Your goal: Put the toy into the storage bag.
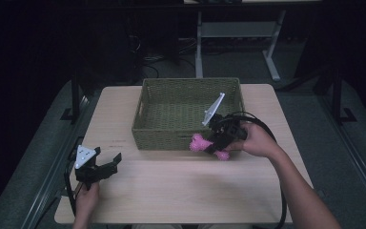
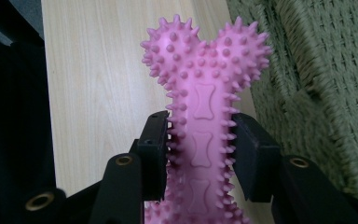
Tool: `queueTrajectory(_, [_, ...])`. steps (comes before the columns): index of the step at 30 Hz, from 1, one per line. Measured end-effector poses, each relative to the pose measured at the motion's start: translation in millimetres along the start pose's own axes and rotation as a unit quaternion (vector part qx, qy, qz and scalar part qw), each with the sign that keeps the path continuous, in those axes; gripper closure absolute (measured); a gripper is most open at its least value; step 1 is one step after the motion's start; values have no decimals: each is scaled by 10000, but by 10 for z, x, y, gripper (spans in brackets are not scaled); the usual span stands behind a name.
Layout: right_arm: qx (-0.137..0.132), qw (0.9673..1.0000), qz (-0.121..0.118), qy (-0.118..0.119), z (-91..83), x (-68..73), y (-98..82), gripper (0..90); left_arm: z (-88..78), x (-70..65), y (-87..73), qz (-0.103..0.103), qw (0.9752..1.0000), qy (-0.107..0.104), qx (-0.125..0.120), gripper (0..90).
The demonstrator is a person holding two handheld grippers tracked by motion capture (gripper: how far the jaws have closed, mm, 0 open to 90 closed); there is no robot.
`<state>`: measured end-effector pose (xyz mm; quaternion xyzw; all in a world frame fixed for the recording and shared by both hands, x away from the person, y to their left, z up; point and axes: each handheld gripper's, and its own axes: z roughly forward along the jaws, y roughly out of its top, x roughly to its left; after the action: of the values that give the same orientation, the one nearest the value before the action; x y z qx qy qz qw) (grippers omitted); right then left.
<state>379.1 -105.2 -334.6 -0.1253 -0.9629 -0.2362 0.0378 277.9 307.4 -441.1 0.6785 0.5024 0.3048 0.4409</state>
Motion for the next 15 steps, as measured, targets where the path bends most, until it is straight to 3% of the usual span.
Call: queueTrajectory(15, [24,9999,-117,-54,-156,-139,247,582,-2,8,-1,4,10000,3,10,138])
